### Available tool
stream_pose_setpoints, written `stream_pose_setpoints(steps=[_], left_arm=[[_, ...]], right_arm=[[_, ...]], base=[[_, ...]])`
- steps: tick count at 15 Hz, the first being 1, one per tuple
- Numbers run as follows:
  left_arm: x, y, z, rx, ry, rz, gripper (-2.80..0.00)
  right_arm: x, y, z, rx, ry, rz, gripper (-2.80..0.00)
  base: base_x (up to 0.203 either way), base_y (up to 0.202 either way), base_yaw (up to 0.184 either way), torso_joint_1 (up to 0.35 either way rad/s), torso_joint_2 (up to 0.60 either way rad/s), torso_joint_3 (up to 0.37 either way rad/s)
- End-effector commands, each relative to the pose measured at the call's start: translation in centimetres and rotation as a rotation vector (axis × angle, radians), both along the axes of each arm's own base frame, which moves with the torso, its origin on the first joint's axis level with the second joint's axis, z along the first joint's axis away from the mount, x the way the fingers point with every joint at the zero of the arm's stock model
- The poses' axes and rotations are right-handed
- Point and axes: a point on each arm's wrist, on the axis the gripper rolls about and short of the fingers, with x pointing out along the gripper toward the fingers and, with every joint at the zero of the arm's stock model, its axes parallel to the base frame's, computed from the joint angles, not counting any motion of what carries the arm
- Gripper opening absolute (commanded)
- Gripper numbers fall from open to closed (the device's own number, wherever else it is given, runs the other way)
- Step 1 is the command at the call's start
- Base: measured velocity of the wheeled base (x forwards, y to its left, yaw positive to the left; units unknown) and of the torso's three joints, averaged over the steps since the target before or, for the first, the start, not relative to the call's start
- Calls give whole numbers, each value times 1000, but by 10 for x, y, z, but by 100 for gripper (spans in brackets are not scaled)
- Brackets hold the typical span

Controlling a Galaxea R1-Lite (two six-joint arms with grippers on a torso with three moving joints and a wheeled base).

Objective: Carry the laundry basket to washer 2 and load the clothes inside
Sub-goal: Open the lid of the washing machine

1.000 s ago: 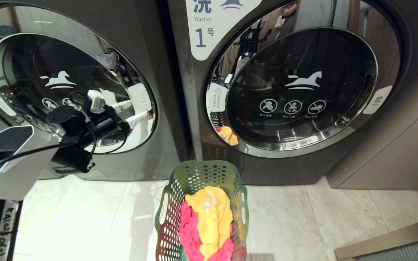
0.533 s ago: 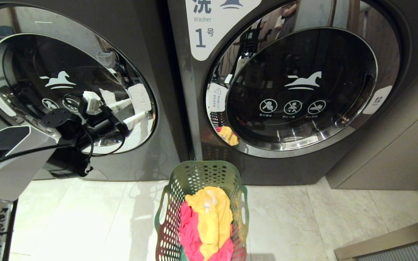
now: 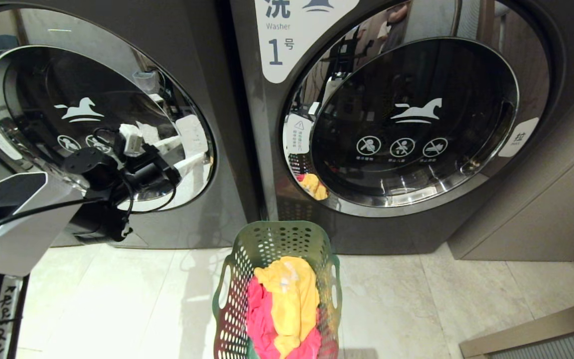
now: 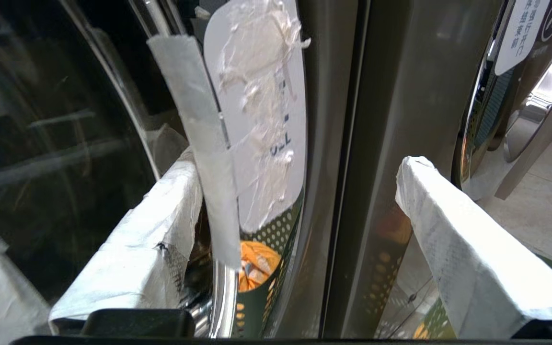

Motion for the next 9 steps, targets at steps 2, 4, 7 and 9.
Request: stream_pose_setpoints(steps=[2, 4, 7, 9], left_arm=[[5, -7, 1, 3, -13, -20, 0], [9, -9, 1, 1, -10, -28, 0], [14, -14, -2, -15, 29, -72, 0], [15, -16, -3, -2, 40, -124, 0]], right_arm=[[0, 0, 0, 0, 0, 0, -280], [0, 0, 0, 0, 0, 0, -280], [0, 0, 0, 0, 0, 0, -280], [0, 0, 0, 0, 0, 0, -280]], base=[[0, 0, 0, 0, 0, 0], [0, 0, 0, 0, 0, 0], [0, 0, 0, 0, 0, 0], [0, 0, 0, 0, 0, 0]])
